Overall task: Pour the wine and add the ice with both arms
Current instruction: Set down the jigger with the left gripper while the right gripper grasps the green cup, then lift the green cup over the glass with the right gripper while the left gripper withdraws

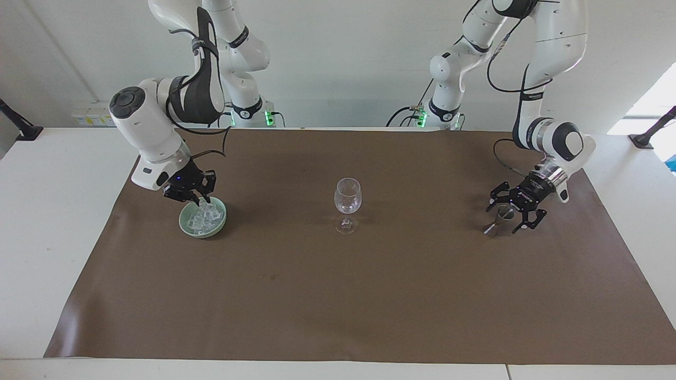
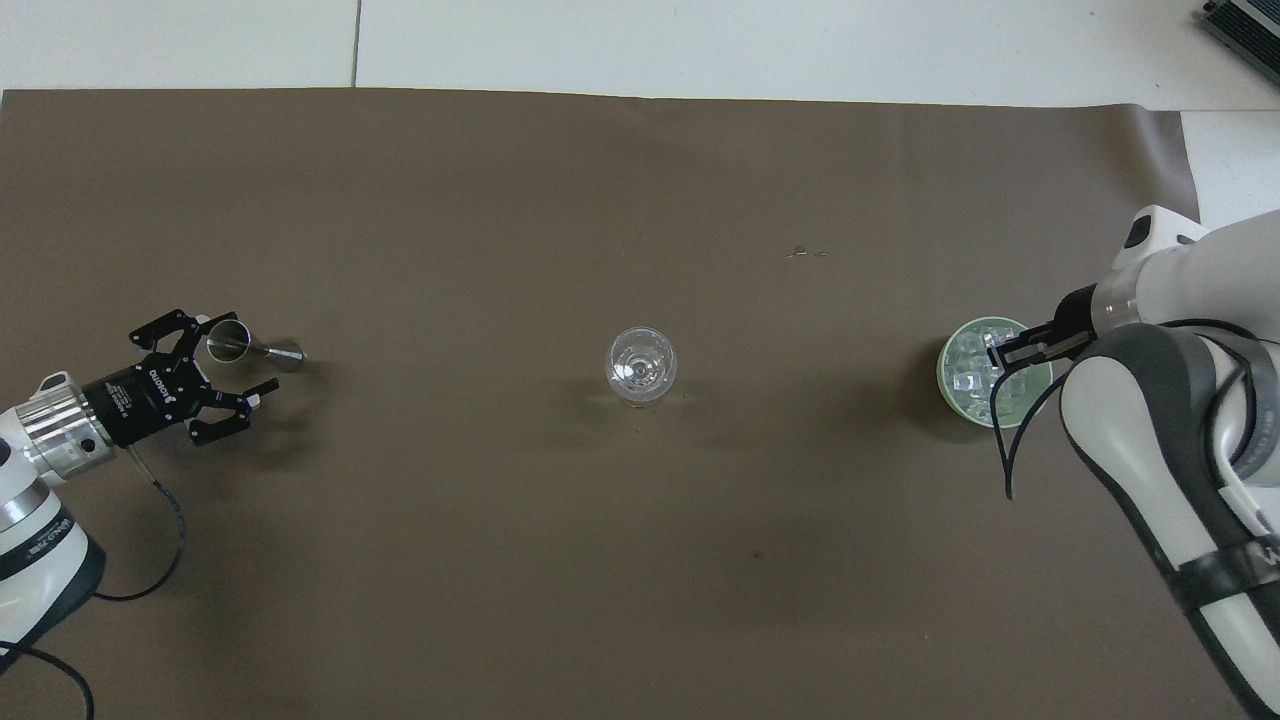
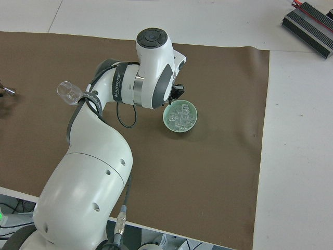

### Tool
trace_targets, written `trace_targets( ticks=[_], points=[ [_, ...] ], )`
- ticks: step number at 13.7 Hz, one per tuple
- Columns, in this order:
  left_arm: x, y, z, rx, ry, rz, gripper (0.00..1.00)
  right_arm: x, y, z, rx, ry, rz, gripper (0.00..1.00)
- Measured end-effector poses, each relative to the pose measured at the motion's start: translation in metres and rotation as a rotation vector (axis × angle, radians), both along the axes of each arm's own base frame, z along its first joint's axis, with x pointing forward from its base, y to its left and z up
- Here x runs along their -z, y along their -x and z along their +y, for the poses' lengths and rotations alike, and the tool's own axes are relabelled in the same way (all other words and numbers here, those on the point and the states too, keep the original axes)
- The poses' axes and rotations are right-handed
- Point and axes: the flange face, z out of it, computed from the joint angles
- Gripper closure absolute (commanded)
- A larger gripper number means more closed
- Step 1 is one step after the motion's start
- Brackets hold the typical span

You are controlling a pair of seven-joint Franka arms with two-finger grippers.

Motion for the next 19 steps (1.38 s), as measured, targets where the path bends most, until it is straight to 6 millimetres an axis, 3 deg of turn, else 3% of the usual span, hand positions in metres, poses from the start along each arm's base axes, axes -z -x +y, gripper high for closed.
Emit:
trace_targets(
  ticks=[5, 9, 13, 19],
  points=[
    [-0.032, 0.001, 0.013, 0.132, -0.159, -0.041, 0.00, -0.060, -0.006, 0.035, 0.170, -0.013, -0.033, 1.00],
    [-0.071, -0.005, 0.023, 0.246, -0.317, -0.090, 0.00, -0.096, 0.008, 0.081, 0.257, -0.028, -0.063, 1.00],
    [-0.128, -0.021, 0.033, 0.323, -0.468, -0.167, 0.00, -0.113, 0.019, 0.137, 0.370, -0.113, -0.042, 1.00],
    [-0.174, -0.041, 0.041, 0.325, -0.529, -0.247, 0.00, -0.122, 0.034, 0.221, 0.505, -0.203, -0.078, 1.00]
  ],
)
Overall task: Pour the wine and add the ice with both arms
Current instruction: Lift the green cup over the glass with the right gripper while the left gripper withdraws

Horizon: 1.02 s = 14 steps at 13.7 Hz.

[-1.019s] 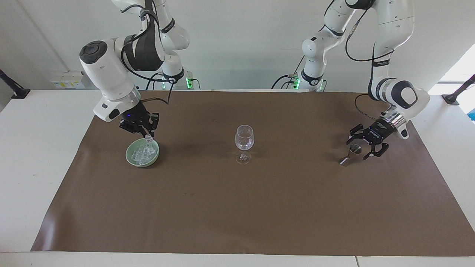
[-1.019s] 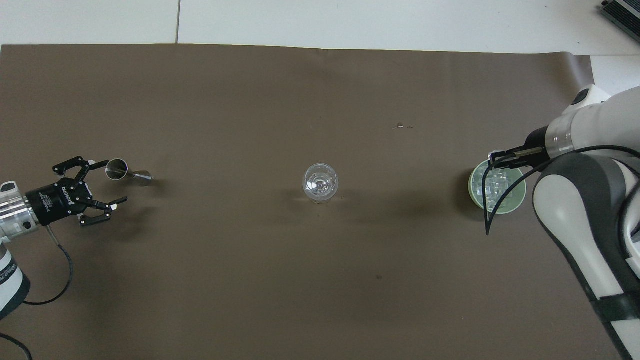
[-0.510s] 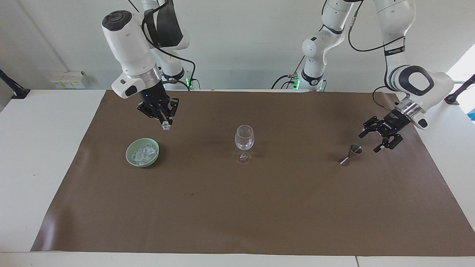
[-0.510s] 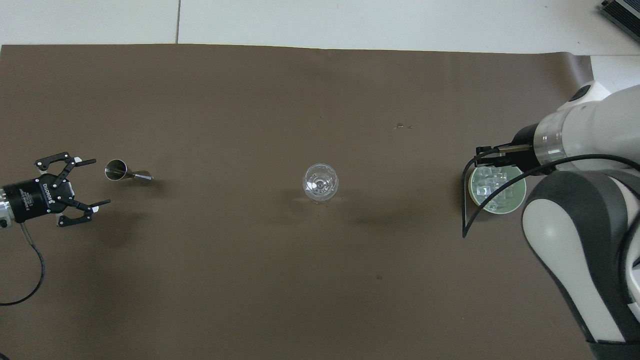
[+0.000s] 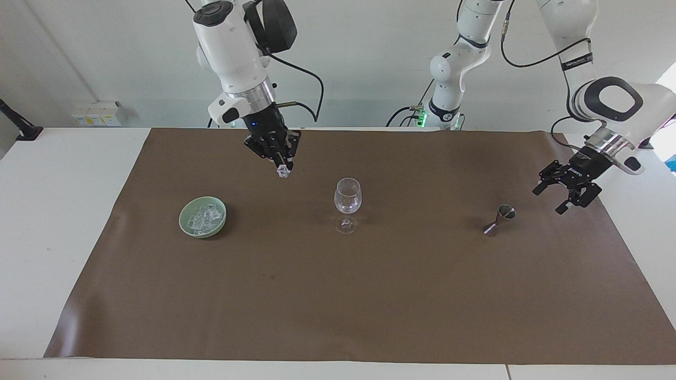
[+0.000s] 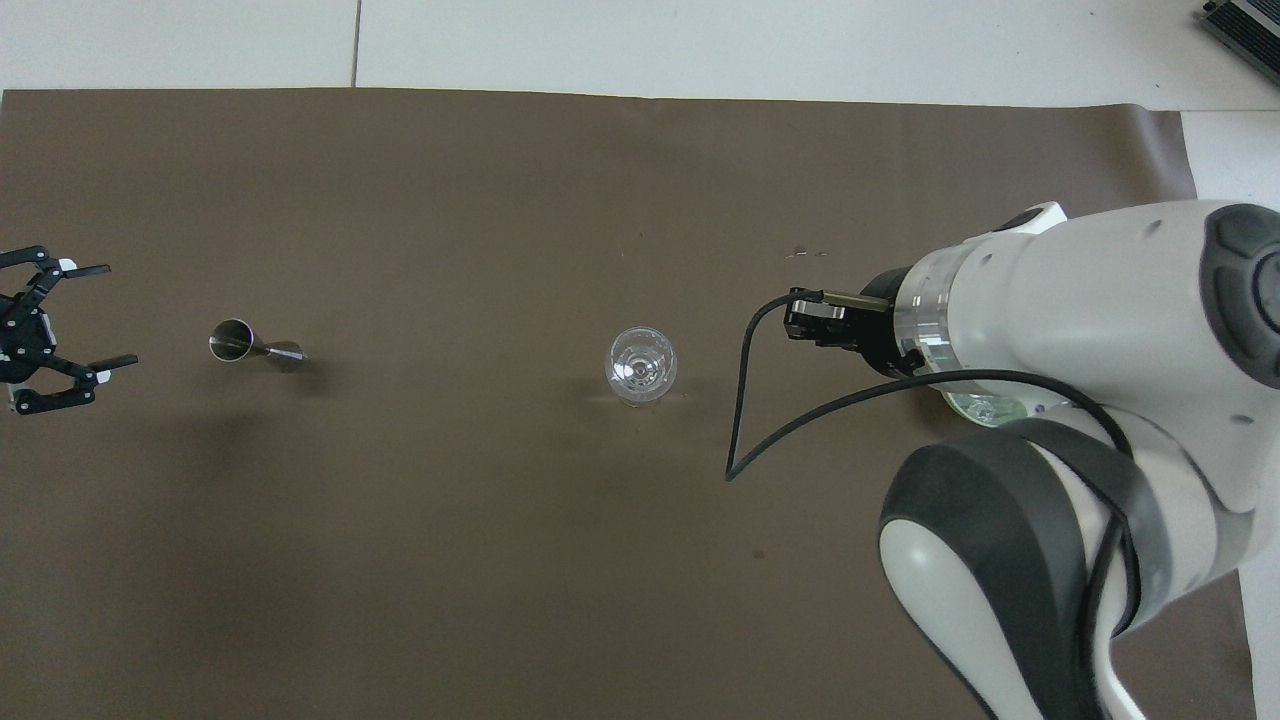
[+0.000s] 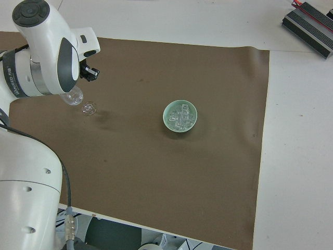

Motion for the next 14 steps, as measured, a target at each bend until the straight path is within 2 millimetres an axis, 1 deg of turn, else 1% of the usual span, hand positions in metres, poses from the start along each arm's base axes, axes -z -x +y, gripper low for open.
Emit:
trace_targets(
  ticks=[2, 4, 5, 8, 9, 10, 11, 14],
  points=[
    [-0.015, -0.005, 0.000, 0.038, -0.058, -0.013, 0.00, 0.002, 0.003, 0.023, 0.039, -0.029, -0.017, 1.00],
    [-0.034, -0.007, -0.010, 0.085, -0.112, -0.032, 0.00, 0.010, 0.003, 0.047, 0.066, -0.062, -0.039, 1.00],
    [-0.046, -0.008, -0.021, 0.119, -0.148, -0.043, 0.00, 0.015, 0.002, 0.057, 0.071, -0.072, -0.042, 1.00],
    [-0.083, -0.008, -0.067, 0.249, -0.287, -0.079, 0.00, 0.033, 0.010, 0.087, 0.063, -0.082, -0.016, 1.00],
    [-0.095, -0.008, -0.079, 0.284, -0.320, -0.087, 0.00, 0.039, 0.012, 0.094, 0.056, -0.080, -0.005, 1.00],
    [-0.104, -0.007, -0.084, 0.306, -0.343, -0.092, 0.00, 0.044, 0.013, 0.096, 0.052, -0.076, 0.002, 1.00],
    [-0.111, -0.007, -0.084, 0.320, -0.366, -0.094, 0.00, 0.047, 0.013, 0.097, 0.051, -0.074, 0.008, 1.00],
    [-0.123, -0.007, -0.078, 0.361, -0.466, -0.082, 0.00, 0.055, 0.013, 0.103, 0.044, -0.075, 0.010, 1.00]
  ],
)
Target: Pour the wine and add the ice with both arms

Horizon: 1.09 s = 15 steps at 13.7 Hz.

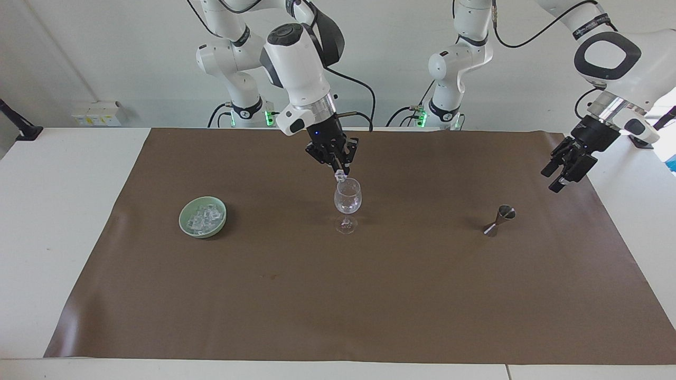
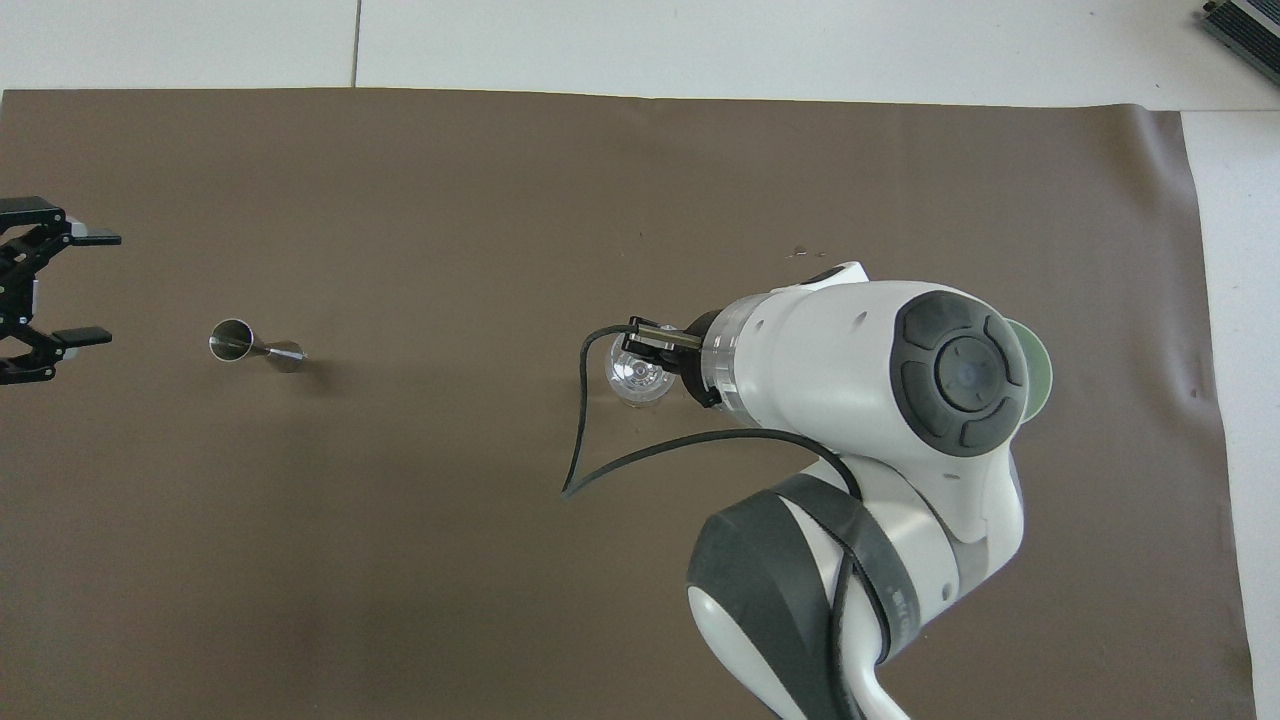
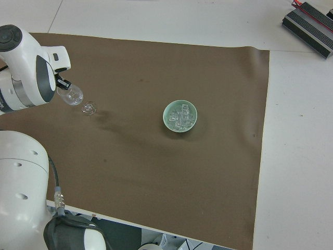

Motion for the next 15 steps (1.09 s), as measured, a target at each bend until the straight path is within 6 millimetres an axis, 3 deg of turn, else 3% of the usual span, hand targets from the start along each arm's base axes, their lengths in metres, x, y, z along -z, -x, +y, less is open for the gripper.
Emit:
trace_targets(
  ticks=[4, 9, 12, 15],
  points=[
    [-0.016, -0.001, -0.008, 0.079, -0.129, 0.021, 0.00, 0.006, -0.004, 0.004, 0.004, -0.013, -0.018, 1.00],
    [-0.052, -0.006, -0.048, 0.295, -0.282, 0.001, 0.00, 0.013, -0.003, 0.012, -0.006, -0.017, -0.021, 0.97],
    [-0.064, -0.004, -0.088, 0.497, -0.419, -0.001, 0.00, 0.017, -0.003, 0.016, -0.010, -0.020, -0.024, 0.86],
    [-0.084, -0.001, -0.089, 0.614, -0.445, -0.001, 0.00, 0.018, -0.003, 0.016, -0.010, -0.020, -0.023, 0.80]
  ],
)
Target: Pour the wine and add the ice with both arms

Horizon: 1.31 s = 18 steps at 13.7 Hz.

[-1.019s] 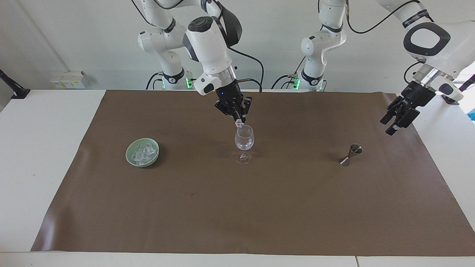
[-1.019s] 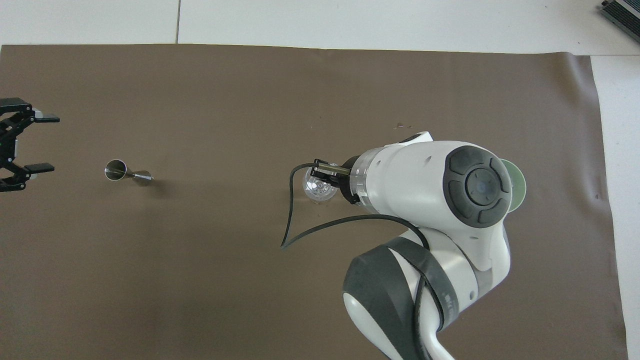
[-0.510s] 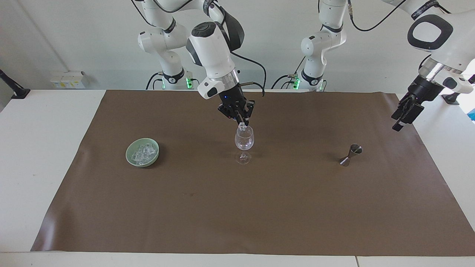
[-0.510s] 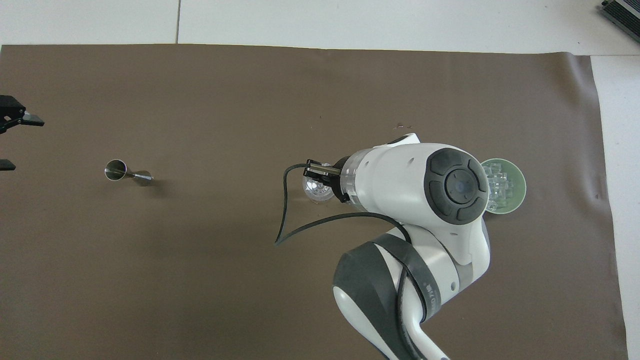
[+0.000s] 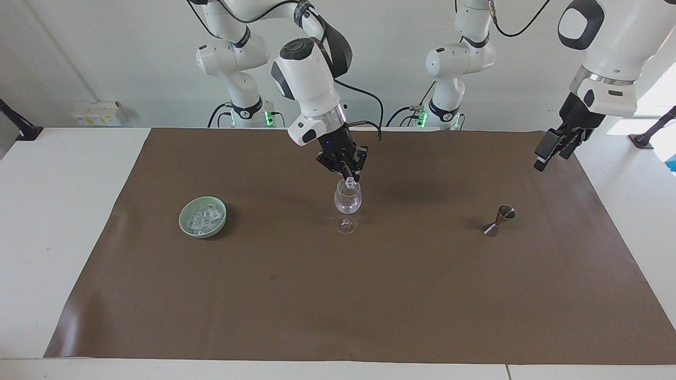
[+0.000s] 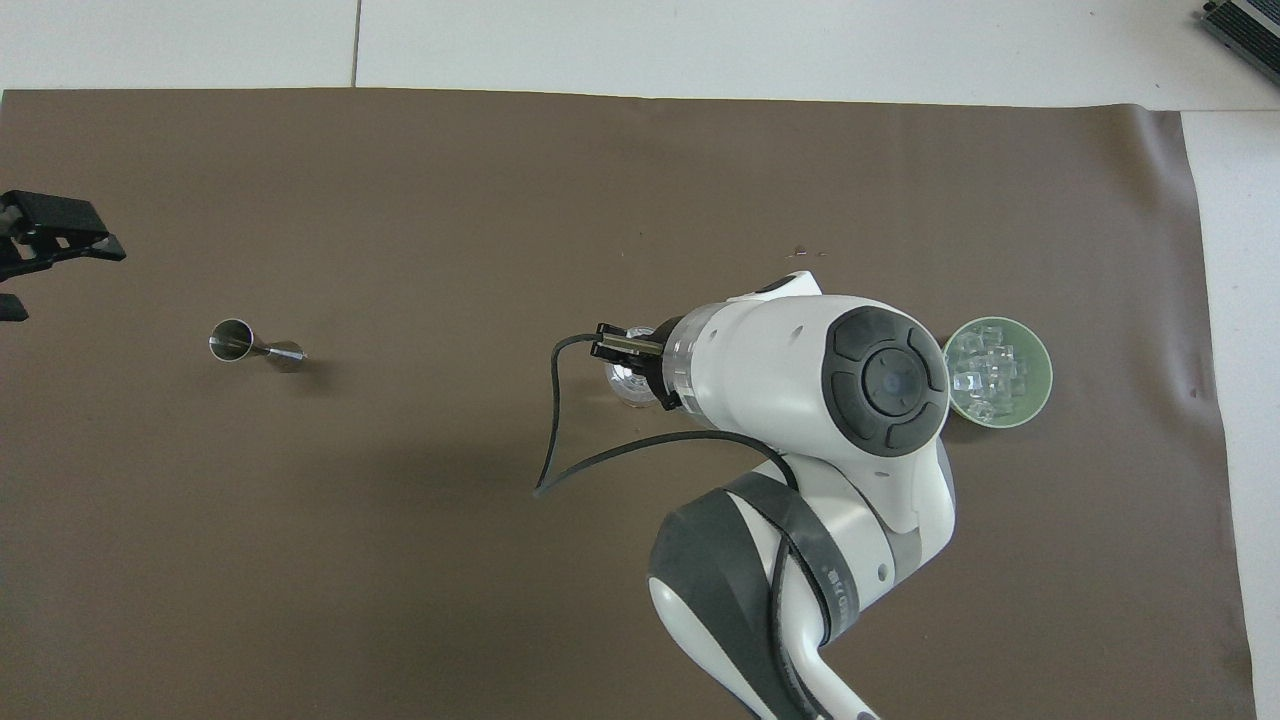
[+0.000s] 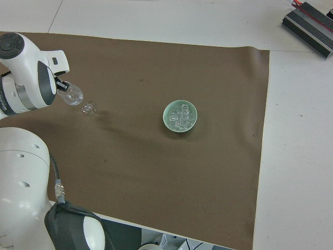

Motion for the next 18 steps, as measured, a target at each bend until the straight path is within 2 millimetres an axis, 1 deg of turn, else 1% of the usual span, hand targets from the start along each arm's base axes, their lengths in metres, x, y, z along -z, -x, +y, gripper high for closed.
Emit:
trace_targets(
  ticks=[1, 2, 3, 4, 5, 6, 7, 9, 12, 14, 15, 16, 18],
  points=[
    [-0.009, 0.001, 0.005, 0.044, -0.006, 0.014, 0.00, 0.000, 0.000, 0.000, 0.000, 0.000, 0.000, 0.71],
    [-0.016, 0.001, 0.008, 0.088, -0.012, 0.032, 0.00, 0.000, 0.000, 0.000, 0.000, 0.000, 0.000, 0.53],
    [-0.023, 0.002, 0.007, 0.133, -0.017, 0.050, 0.00, 0.000, 0.000, 0.000, 0.000, 0.000, 0.000, 0.39],
    [-0.028, 0.004, 0.005, 0.179, -0.022, 0.067, 0.00, 0.000, 0.000, 0.000, 0.000, 0.000, 0.000, 0.28],
    [-0.032, 0.006, 0.004, 0.232, -0.026, 0.087, 0.00, 0.000, 0.000, 0.000, 0.000, 0.000, 0.000, 0.21],
    [-0.036, 0.009, 0.005, 0.278, -0.030, 0.103, 0.00, 0.000, 0.000, 0.000, 0.000, 0.000, 0.000, 0.08],
    [-0.038, 0.010, 0.007, 0.313, -0.032, 0.115, 0.00, 0.000, 0.000, 0.000, 0.000, 0.000, 0.000, 0.00],
    [-0.039, 0.013, 0.012, 0.367, -0.032, 0.143, 0.00, 0.000, 0.000, 0.000, 0.000, 0.000, 0.000, 0.00],
    [-0.040, 0.015, 0.012, 0.397, -0.025, 0.195, 0.00, -0.002, -0.001, -0.001, 0.002, -0.001, -0.004, 0.00],
    [-0.042, 0.013, 0.011, 0.409, -0.025, 0.201, 0.00, -0.011, -0.005, -0.009, 0.014, -0.004, -0.022, 0.00],
    [-0.042, 0.013, 0.011, 0.419, -0.026, 0.201, 0.00, -0.020, -0.008, -0.019, 0.025, 0.001, -0.039, 0.00],
    [-0.042, 0.012, 0.010, 0.425, -0.027, 0.201, 0.00, -0.029, -0.012, -0.033, 0.038, 0.015, -0.058, 0.00],
    [-0.042, 0.012, 0.007, 0.437, -0.028, 0.200, 0.00, -0.046, -0.018, -0.066, 0.046, 0.063, -0.082, 0.00]
  ],
)
